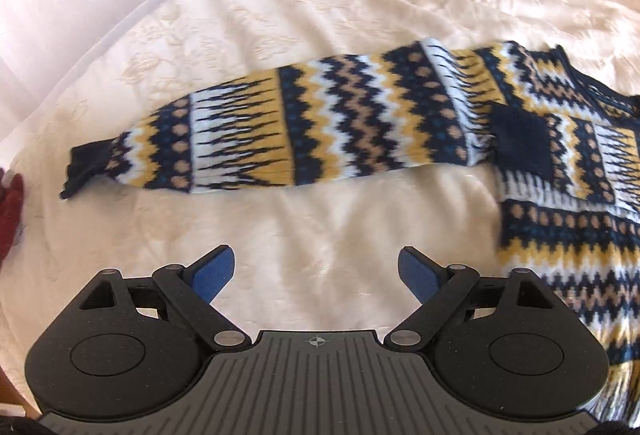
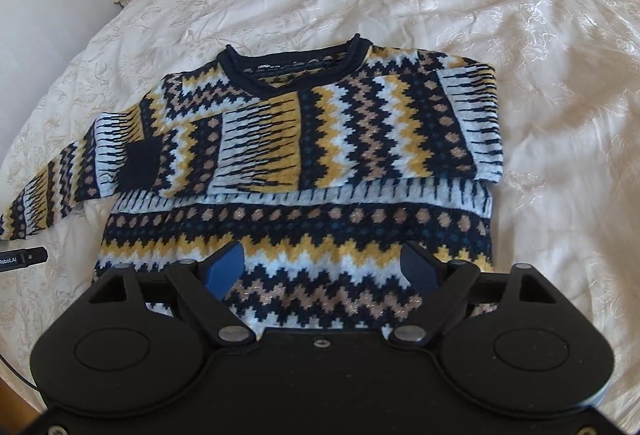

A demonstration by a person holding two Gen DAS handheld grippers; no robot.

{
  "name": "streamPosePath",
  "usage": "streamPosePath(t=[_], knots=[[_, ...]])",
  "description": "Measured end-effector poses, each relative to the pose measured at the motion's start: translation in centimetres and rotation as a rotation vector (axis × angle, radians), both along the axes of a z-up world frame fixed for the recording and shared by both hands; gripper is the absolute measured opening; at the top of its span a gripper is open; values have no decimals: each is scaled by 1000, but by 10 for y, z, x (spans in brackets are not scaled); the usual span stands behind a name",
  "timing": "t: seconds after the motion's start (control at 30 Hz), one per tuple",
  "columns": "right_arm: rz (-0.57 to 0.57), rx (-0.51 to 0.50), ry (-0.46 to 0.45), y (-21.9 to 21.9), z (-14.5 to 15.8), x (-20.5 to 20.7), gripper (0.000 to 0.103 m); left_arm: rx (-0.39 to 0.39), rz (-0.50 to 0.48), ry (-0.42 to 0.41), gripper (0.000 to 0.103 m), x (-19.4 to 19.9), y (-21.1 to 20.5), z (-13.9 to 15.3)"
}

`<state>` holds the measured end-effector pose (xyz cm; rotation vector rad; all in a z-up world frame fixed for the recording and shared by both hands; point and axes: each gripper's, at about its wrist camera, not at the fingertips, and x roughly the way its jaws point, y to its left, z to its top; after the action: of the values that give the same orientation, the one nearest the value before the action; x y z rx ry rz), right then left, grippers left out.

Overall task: Fold small clothes
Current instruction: 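Move the left gripper to the other navy sleeve cuff and close on it, then lift the held cuff up off the bedspread with the left gripper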

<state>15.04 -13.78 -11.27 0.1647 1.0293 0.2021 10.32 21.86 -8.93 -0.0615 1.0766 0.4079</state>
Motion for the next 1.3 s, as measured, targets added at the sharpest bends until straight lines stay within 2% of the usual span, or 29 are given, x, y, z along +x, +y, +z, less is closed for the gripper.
streamPosePath(t=[0.07, 0.23, 0.47, 0.63, 0.83, 0.9, 0.93, 0.97, 1.0, 1.03, 1.07, 1.13, 1.23, 1.3], knots=[[2, 0, -6, 8, 1, -4, 99, 15, 35, -13, 90, -9, 21, 3], [16, -11, -10, 30, 4, -9, 100, 58, 105, -29, 90, -19, 71, 7], [11, -13, 0, 57, 4, -8, 100, -19, 224, -105, 90, -15, 136, 18], [27, -12, 14, 77, 1, -3, 100, -55, 262, -118, 90, 0, 157, 10], [43, -6, 13, 92, 3, 0, 100, -51, 286, -85, 89, 14, 169, -8], [44, -5, 16, 93, 3, 1, 100, -60, 292, -92, 80, 16, 173, -12], [45, -5, 18, 93, 3, 2, 100, -60, 293, -98, 67, 16, 175, -13], [45, -5, 19, 93, 3, 2, 100, -57, 298, -103, 49, 17, 176, -13], [46, -4, 22, 92, 3, 2, 100, -59, 298, -109, 41, 17, 177, -12], [46, -3, 24, 91, 2, 3, 100, -72, 293, -120, 24, 18, 178, -10], [46, -2, 27, 89, 2, 3, 100, -92, 284, -136, 13, 20, 179, -8], [45, 4, 33, 85, 0, 3, 100, -84, 278, -162, 6, 20, 176, -1], [33, 21, 40, 77, -1, 2, 100, -25, 252, -199, 0, 21, 163, 16], [24, 37, 43, 71, -1, 1, 100, -11, 218, -239, 0, 21, 153, 30]])
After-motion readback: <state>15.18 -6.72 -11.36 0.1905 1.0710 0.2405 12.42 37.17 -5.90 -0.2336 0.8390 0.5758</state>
